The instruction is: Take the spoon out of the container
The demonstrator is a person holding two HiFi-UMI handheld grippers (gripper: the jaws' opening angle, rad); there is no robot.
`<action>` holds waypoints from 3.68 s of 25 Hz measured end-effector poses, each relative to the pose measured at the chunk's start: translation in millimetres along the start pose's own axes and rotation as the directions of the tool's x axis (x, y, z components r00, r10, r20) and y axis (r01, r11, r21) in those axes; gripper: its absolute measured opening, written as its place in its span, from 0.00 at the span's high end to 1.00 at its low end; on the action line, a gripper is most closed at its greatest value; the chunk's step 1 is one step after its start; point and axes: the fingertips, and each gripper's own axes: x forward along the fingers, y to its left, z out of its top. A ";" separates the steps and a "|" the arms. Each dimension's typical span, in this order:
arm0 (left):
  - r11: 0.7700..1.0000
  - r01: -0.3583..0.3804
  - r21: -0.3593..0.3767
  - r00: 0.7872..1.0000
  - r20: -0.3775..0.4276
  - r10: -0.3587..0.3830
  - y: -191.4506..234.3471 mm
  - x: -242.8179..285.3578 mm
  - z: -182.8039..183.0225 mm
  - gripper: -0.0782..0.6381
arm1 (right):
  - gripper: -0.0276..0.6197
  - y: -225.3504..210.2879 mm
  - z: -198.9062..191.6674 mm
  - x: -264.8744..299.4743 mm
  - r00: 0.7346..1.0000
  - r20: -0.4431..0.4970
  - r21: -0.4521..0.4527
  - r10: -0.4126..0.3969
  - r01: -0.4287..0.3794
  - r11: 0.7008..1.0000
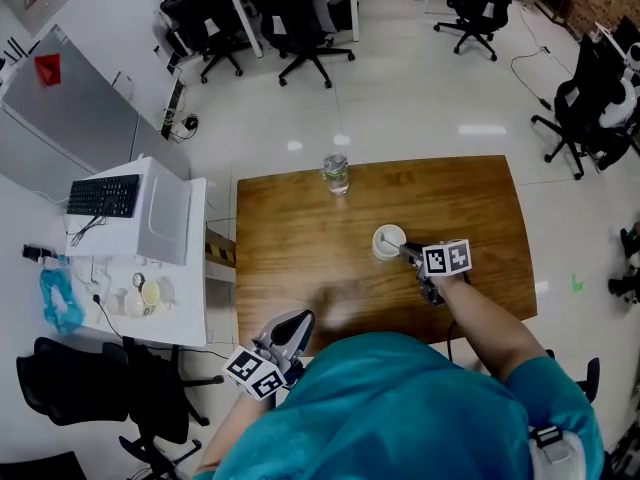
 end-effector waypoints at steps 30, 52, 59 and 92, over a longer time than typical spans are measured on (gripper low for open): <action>0.950 0.311 0.031 0.949 0.035 -0.312 -72.9 -98.0 -1.4 0.89 | 0.89 243.7 -94.0 -185.5 0.880 0.357 -0.091 0.313 -0.301 0.949; 0.990 0.050 0.132 0.995 0.077 -0.061 -423.8 -160.2 -168.4 0.89 | 0.89 208.5 -335.2 -430.9 0.762 0.297 -0.215 0.575 -0.533 0.818; 0.981 0.079 0.175 0.991 0.093 -0.096 -428.9 -328.9 -179.2 0.89 | 0.89 334.3 -410.6 -406.6 0.764 0.335 -0.220 0.551 -0.505 0.835; 0.977 0.138 0.164 0.981 0.111 -0.157 -557.6 -329.6 -209.8 0.89 | 0.89 352.4 -490.4 -547.8 0.695 0.434 -0.240 0.573 -0.523 0.818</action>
